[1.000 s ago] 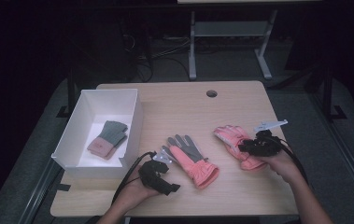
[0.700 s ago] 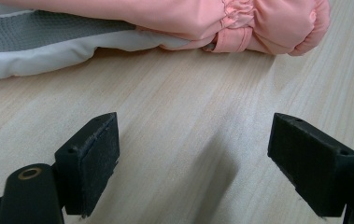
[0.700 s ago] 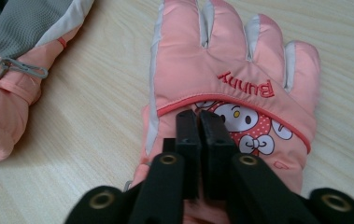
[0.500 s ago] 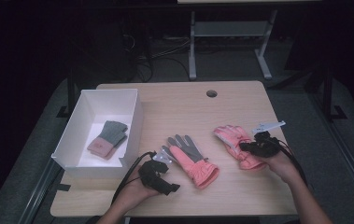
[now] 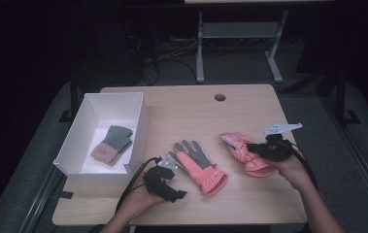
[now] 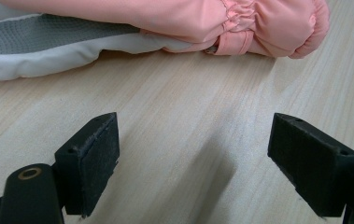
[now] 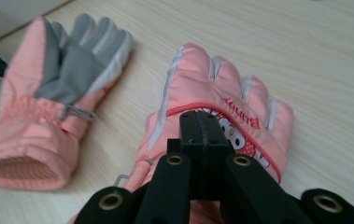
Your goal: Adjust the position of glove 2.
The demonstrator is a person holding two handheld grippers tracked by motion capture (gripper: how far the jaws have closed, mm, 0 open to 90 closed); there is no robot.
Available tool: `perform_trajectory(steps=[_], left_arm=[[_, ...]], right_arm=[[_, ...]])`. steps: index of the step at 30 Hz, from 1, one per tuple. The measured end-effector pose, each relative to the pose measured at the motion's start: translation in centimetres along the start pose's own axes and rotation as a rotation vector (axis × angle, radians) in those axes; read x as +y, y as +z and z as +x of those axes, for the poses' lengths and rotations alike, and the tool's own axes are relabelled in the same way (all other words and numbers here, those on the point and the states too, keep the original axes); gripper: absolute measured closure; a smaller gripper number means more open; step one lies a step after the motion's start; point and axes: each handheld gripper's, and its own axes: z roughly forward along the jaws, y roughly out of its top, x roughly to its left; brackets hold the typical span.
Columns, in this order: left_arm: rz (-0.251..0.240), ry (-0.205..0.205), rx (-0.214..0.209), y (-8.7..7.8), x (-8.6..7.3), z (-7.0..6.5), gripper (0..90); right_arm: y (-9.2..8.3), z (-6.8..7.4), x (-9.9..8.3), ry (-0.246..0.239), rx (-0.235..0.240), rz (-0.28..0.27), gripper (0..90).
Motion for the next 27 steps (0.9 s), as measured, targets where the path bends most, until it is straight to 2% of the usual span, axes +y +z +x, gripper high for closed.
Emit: perform_trajectory(steps=[4, 9, 15, 17, 19, 20, 21, 27], left_arm=[[-0.003, 0.000, -0.001, 0.1, 0.0, 0.0, 16.3], [-0.004, -0.001, -0.002, 0.0, 0.0, 0.0, 16.3], [0.001, -0.004, 0.001, 0.0, 0.0, 0.0, 16.3], [0.007, 0.001, 0.001, 0.0, 0.0, 0.0, 16.3], [-0.005, -0.013, 0.000, 0.1, 0.0, 0.0, 16.3], [0.010, 0.006, 0.002, -0.1, 0.0, 0.1, 16.3], [-0.003, -0.009, 0.001, 0.0, 0.0, 0.0, 16.3], [-0.010, -0.013, 0.001, -0.1, 0.0, 0.0, 16.3]], right_arm=[[0.0, 0.8, 0.7, -0.009, 0.015, -0.024, 90.0], [0.2, 1.3, 0.9, -0.018, 0.019, -0.021, 90.0], [-0.3, 2.1, 1.7, -0.042, 0.037, -0.064, 90.0], [-0.4, 2.5, 2.1, -0.047, 0.049, -0.080, 90.0], [-0.5, 3.0, 2.6, -0.059, 0.059, -0.090, 90.0], [-0.5, 3.3, 2.8, -0.066, 0.063, -0.094, 90.0], [-0.5, 3.5, 3.1, -0.067, 0.069, -0.100, 90.0], [0.2, 4.9, 4.3, -0.094, 0.096, -0.111, 90.0]])
